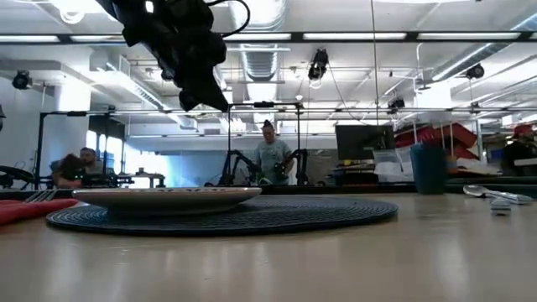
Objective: Set table place
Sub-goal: Put the blue knife on the black placemat
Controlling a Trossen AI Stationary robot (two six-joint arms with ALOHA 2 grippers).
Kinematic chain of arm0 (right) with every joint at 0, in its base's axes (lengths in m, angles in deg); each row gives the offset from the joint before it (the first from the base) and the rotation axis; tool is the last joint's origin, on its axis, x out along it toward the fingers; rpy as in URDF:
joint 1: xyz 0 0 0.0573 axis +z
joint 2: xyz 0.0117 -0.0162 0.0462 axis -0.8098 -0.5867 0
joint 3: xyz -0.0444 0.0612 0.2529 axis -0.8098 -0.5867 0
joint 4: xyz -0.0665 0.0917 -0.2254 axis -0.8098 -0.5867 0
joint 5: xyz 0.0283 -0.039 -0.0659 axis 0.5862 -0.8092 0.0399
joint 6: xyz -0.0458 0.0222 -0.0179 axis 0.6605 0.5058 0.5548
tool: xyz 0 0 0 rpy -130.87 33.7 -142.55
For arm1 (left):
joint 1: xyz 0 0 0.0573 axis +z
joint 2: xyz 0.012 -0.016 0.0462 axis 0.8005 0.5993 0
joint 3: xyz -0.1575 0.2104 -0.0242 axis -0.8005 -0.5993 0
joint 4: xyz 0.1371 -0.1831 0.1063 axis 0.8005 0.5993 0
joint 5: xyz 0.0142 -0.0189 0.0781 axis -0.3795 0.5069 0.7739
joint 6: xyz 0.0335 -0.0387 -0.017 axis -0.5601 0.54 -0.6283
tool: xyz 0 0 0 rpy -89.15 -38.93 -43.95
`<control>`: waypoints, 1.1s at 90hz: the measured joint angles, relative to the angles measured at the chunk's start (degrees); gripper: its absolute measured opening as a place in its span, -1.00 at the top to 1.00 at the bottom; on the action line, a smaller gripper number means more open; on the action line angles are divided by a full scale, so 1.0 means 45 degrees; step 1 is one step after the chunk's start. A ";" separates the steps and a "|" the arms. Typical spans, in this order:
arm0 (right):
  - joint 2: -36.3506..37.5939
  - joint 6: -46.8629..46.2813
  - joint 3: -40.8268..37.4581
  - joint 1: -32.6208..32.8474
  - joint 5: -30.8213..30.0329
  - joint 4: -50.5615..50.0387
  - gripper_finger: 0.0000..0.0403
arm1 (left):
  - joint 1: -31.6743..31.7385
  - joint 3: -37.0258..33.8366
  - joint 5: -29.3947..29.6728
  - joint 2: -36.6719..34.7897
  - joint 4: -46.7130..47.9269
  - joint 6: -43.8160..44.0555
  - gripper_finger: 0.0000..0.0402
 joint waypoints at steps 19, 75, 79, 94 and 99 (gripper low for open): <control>-0.0576 -1.1721 -0.0576 -0.0040 -0.3145 -0.1433 1.00 | 0.0001 0.0000 -0.0810 -0.0029 0.0158 -0.0785 0.90; -0.3073 -0.8501 0.1314 -0.6833 -0.0668 0.2326 1.00 | -0.0204 0.0019 -0.1083 -0.3633 0.2672 -0.0983 0.90; -0.3070 -0.7653 0.1614 -0.6830 -0.1466 0.2829 1.00 | -0.0209 0.0019 -0.1073 -0.3905 0.2694 -0.1001 0.90; -0.3070 -0.8098 0.2223 -0.6862 -0.1084 -0.0812 1.00 | -0.0217 0.0015 -0.1068 -0.4432 0.3054 -0.0993 0.90; -0.3081 -0.9173 0.2415 -0.6824 0.1169 -0.4325 1.00 | -0.0240 0.0015 -0.1076 -0.4459 0.3147 -0.0991 0.90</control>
